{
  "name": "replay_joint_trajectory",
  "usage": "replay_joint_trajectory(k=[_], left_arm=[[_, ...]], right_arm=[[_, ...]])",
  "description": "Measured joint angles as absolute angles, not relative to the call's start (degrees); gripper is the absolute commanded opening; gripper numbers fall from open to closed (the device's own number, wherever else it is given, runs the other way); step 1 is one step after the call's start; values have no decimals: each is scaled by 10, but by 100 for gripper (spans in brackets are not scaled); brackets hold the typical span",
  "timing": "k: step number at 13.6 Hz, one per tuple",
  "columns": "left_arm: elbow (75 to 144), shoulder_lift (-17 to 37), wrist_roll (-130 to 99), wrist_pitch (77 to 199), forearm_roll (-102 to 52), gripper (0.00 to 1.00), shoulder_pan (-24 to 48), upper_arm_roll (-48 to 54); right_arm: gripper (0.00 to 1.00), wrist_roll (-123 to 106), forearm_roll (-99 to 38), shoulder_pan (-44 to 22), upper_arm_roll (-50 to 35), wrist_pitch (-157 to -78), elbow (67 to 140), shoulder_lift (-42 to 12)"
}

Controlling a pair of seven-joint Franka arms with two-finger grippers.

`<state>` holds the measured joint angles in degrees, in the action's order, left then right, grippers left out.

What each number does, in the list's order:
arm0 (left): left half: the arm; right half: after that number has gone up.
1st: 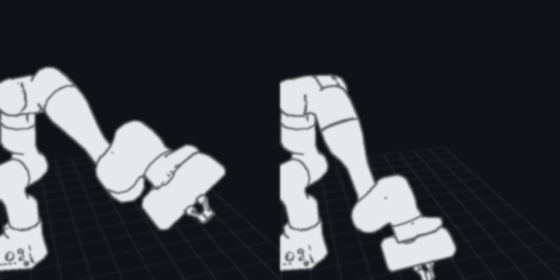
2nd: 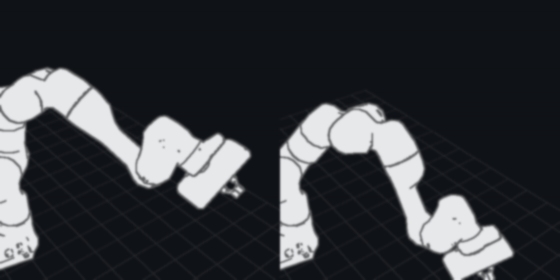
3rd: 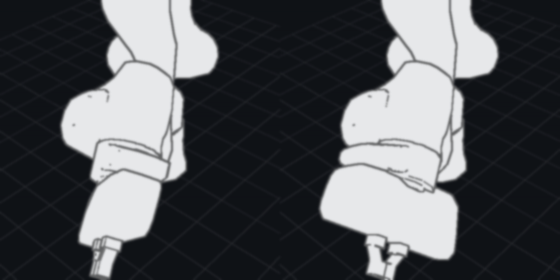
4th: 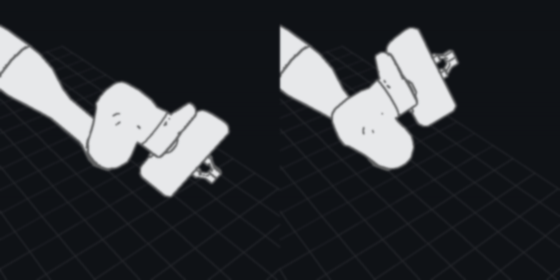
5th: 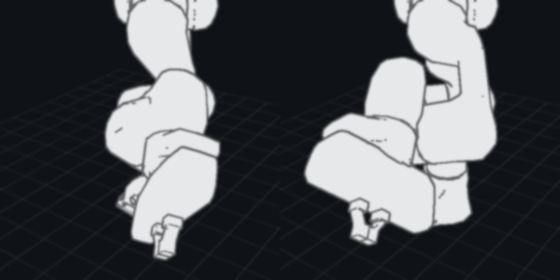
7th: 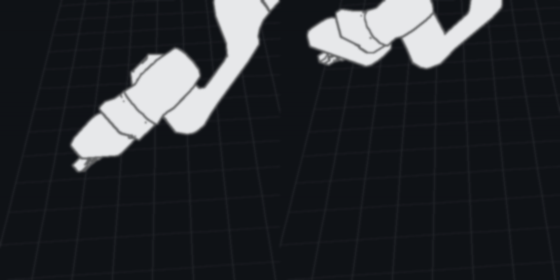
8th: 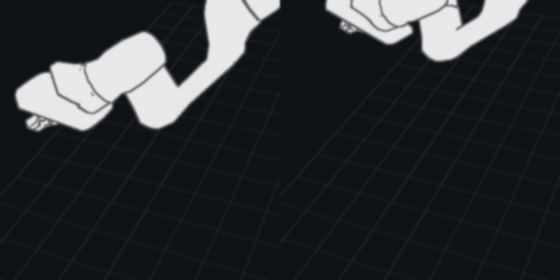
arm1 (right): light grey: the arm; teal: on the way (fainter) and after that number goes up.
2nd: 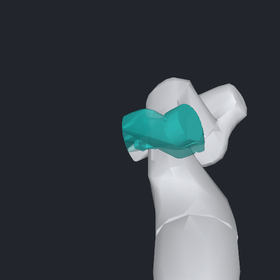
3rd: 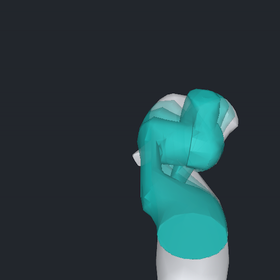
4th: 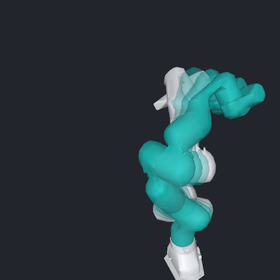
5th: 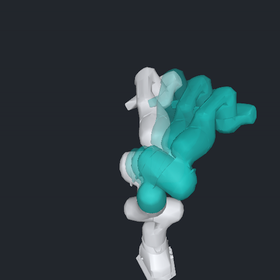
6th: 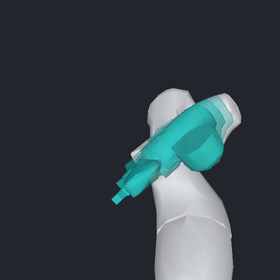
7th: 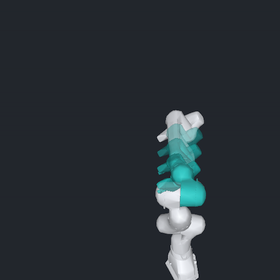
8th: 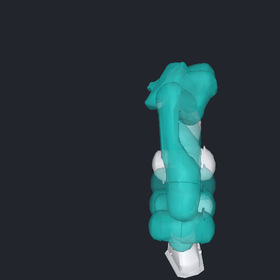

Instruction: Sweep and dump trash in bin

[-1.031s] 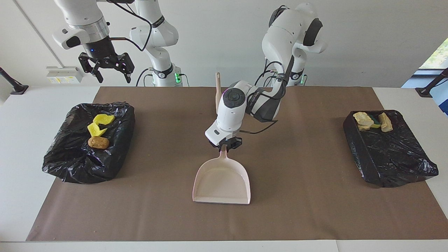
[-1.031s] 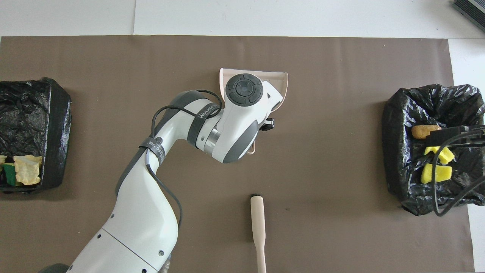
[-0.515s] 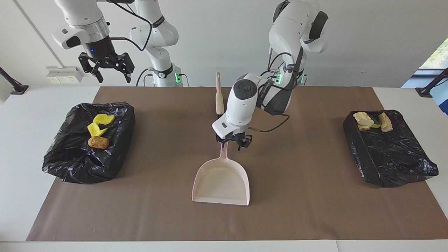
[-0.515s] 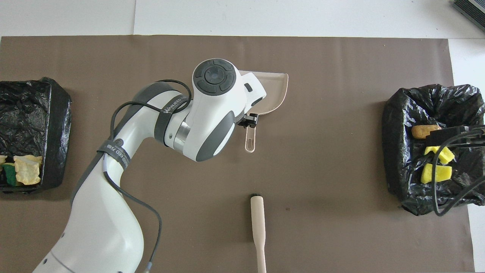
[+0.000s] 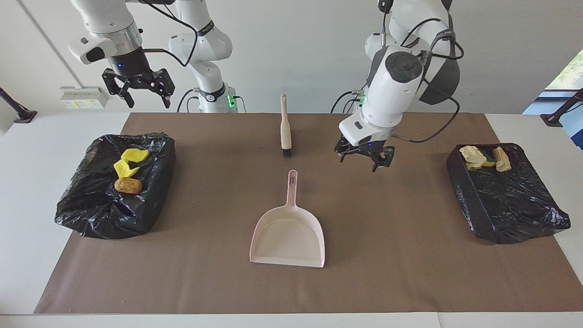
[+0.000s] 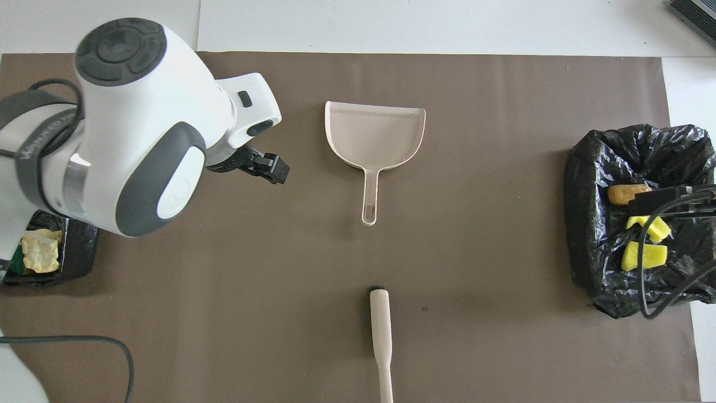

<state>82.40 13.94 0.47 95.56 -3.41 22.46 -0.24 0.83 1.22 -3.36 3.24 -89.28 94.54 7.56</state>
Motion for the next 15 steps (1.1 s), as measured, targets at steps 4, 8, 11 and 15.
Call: replay_joint_trajectory(k=[4,8,11,15], left_arm=[[825,65,88,894,1,100,168,-4],[827,-1,117,844,3,100,119,-5],[829,-19,117,841,3,100,110,-5],[833,-16,116,837,4,100,109,-6]], right_arm=[[100,8,12,-34,32,-893,945,76],[100,8,12,-34,32,-893,945,76],[100,8,12,-34,32,-893,945,76],[100,8,12,-34,32,-893,945,76]])
